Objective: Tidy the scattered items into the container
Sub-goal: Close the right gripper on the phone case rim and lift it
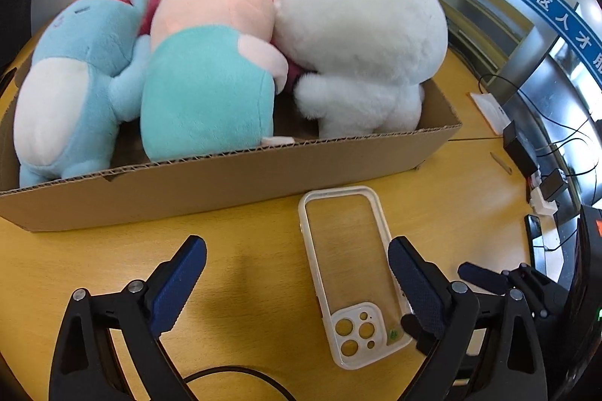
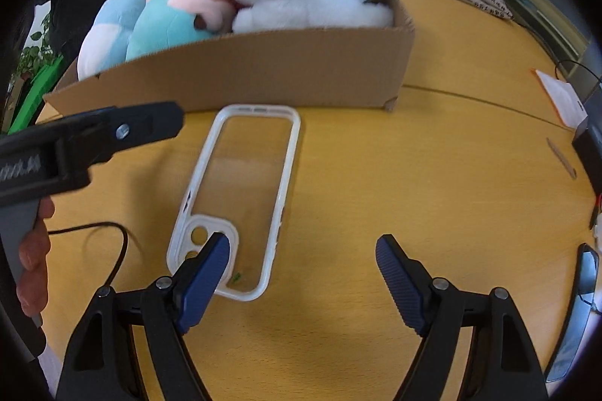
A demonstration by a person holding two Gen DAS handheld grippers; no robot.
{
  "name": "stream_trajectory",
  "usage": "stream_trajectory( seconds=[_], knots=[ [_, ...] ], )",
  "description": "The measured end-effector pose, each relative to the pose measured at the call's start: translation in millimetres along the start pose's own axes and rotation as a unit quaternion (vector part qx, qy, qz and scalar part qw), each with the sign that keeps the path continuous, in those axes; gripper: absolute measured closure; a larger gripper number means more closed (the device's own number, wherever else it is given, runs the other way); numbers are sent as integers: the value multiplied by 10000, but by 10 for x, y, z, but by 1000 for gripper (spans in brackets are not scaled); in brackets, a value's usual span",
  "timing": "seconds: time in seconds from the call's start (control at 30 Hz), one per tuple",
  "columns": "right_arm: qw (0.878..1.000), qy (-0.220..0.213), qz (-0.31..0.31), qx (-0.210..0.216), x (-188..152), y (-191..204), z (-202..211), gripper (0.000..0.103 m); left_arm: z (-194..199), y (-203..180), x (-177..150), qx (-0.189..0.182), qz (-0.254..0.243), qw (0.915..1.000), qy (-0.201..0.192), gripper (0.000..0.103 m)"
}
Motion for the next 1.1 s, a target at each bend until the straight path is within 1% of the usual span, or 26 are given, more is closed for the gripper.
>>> stream_trajectory(
  seconds=[0.1,0.17,0.2,0.23,0.27,0.33,0.37,0.4,0.43,0.47,0.53,0.6,0.67,0.77,0.83,0.93,0.97,1.0,1.03,1.1],
  knots=[
    [10000,69,32,-8,-65,23,-80,26,-128,-24,-19,26,-13,9999,158,15],
    [9999,150,59,-47,-102,26,-136,38,-210,-52,-32,67,-56,9997,230,25],
    [9998,182,88,-74,-119,31,-157,41,-250,-66,-38,88,-81,9996,263,27],
    [9997,133,166,-115,-129,52,-149,47,-285,-74,-40,112,-98,9995,288,34],
    [9997,124,195,-96,-128,67,-141,49,-325,-78,-43,129,-99,9993,330,42],
    [9996,126,263,-48,-120,98,-132,58,-380,-86,-43,176,-111,9992,355,50],
    [9995,129,286,-28,-121,112,-128,60,-388,-97,-38,194,-164,9991,342,56],
    [9994,132,312,-6,-122,127,-123,66,-392,-106,-35,191,-199,9990,338,60],
    [9993,129,353,35,-129,148,-115,72,-395,-106,-33,194,-213,9990,340,71],
    [9991,126,392,75,-136,169,-108,76,-401,-96,-38,208,-216,9989,346,82],
    [9988,128,466,117,-151,213,-95,91,-401,-51,-45,153,-146,9991,380,91],
    [9983,133,548,134,-165,261,-77,92,-393,3,-49,109,-53,9991,409,92],
    [9980,149,586,156,-189,299,-71,96,-369,39,-63,151,-47,9990,424,93],
    [9977,142,622,232,-218,370,-42,97,-241,94,-74,227,-49,9992,318,93],
    [9971,44,716,257,-222,446,24,97,-56,157,-57,302,-40,9994,139,93],
    [9952,-264,859,378,-172,589,197,97,294,256,33,347,-41,9991,-258,93],
    [9944,-373,899,412,-133,638,258,97,419,293,88,256,-22,9989,-388,93],
    [9936,-442,924,484,-95,685,306,97,537,324,154,89,15,9987,-497,93],
    [9925,-516,960,552,-56,738,355,97,639,349,230,63,-13,9981,-609,93],
    [9886,-723,1157,645,43,908,465,97,801,385,376,199,-134,9962,-838,94]
  ],
)
Point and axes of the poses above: each gripper's, at about its wrist camera, not at the fingertips, and z roughly against the way its jaws point, y to its left, x to its top, the point moved 3 cm from there along -z, roughly the way its jaws point, and after that the axes turned 8 degrees about x, right-handed, at the moved point
